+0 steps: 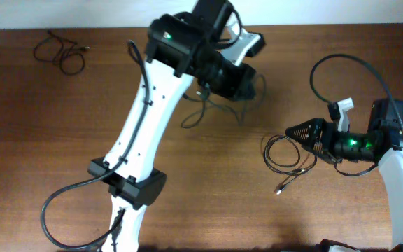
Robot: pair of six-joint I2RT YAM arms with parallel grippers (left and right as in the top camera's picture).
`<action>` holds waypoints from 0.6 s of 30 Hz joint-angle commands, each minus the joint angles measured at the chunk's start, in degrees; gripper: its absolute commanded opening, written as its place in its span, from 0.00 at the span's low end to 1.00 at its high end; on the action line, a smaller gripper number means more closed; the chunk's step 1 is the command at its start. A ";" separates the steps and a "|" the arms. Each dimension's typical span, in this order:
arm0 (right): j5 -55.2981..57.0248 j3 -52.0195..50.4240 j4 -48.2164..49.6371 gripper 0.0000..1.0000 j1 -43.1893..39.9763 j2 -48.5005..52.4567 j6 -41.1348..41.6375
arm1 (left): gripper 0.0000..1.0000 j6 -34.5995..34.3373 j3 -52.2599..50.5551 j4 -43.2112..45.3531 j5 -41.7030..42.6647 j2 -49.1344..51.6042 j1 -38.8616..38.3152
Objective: Untangle cables
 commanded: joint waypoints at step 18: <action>-8.85 1.09 12.92 0.40 7.45 -0.85 0.96 | 0.00 -2.27 1.01 0.04 31.26 -1.55 -1.68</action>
